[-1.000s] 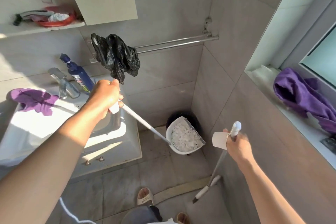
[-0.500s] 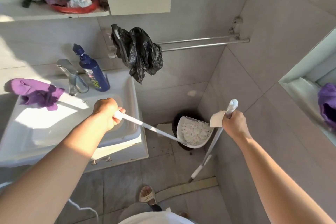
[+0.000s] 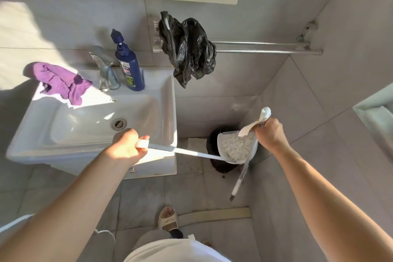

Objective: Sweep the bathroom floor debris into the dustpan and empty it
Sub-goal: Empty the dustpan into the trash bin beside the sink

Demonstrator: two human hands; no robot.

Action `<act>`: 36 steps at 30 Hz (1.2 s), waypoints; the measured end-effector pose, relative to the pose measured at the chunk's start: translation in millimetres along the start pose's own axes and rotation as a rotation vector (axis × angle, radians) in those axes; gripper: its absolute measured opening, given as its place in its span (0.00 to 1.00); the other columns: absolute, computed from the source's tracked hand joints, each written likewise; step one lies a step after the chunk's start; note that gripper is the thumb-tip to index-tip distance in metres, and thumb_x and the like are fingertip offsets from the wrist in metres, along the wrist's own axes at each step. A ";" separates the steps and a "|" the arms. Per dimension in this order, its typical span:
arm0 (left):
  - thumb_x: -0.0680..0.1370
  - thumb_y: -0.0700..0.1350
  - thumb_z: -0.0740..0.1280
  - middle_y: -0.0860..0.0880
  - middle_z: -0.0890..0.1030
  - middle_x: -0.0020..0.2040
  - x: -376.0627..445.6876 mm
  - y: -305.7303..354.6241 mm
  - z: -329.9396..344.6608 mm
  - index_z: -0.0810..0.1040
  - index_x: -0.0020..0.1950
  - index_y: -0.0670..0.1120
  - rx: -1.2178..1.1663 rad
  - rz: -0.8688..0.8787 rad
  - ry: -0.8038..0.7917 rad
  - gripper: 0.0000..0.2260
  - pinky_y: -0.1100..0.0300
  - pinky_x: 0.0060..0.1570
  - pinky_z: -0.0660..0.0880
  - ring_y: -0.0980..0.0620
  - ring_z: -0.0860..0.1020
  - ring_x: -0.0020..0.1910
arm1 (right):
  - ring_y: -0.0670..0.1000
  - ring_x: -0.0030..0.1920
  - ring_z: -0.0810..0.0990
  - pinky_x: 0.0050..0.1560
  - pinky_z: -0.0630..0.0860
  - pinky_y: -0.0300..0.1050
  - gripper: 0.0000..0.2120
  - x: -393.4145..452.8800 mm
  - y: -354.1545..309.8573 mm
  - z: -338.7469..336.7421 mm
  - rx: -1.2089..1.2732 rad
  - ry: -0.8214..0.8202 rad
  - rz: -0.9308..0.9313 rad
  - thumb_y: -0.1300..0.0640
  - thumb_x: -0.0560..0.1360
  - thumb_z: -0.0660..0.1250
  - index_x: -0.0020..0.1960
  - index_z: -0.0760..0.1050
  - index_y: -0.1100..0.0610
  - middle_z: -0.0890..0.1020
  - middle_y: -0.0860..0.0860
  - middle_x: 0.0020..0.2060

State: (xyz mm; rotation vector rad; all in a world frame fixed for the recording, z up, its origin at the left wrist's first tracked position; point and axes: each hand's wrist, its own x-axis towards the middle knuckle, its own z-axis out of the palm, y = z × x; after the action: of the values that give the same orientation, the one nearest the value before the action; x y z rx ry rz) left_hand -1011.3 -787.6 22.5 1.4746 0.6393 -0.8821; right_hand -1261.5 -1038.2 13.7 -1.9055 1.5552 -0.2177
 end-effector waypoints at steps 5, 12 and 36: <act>0.83 0.40 0.52 0.45 0.75 0.52 6.9 -23.5 -13.5 0.66 0.71 0.48 -0.138 -0.083 0.042 0.17 0.71 0.18 0.65 0.57 0.73 0.22 | 0.52 0.29 0.70 0.31 0.70 0.44 0.09 0.0 -5.2 0.1 -0.003 0.045 -0.009 0.58 0.73 0.62 0.39 0.74 0.65 0.76 0.55 0.34; 0.82 0.38 0.53 0.49 0.75 0.64 3.6 -55.6 -33.0 0.69 0.64 0.46 -0.237 -0.203 0.160 0.13 0.66 0.23 0.69 0.55 0.78 0.35 | 0.57 0.35 0.78 0.36 0.76 0.47 0.12 -1.2 -14.0 -5.5 0.008 0.114 -0.049 0.56 0.73 0.59 0.44 0.75 0.64 0.79 0.56 0.38; 0.80 0.42 0.65 0.44 0.73 0.59 28.7 -165.3 -85.8 0.69 0.62 0.46 -0.756 -0.682 0.349 0.12 0.63 0.53 0.78 0.46 0.76 0.54 | 0.50 0.27 0.66 0.34 0.64 0.40 0.18 4.3 -20.2 21.3 -0.107 0.083 -0.225 0.57 0.76 0.61 0.30 0.60 0.54 0.68 0.50 0.28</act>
State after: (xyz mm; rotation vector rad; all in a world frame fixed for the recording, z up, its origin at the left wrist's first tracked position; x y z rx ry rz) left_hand -1117.6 -688.4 -97.4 0.7070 1.5962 -0.7460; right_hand -1233.1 -1032.5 7.9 -2.1821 1.4288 -0.3202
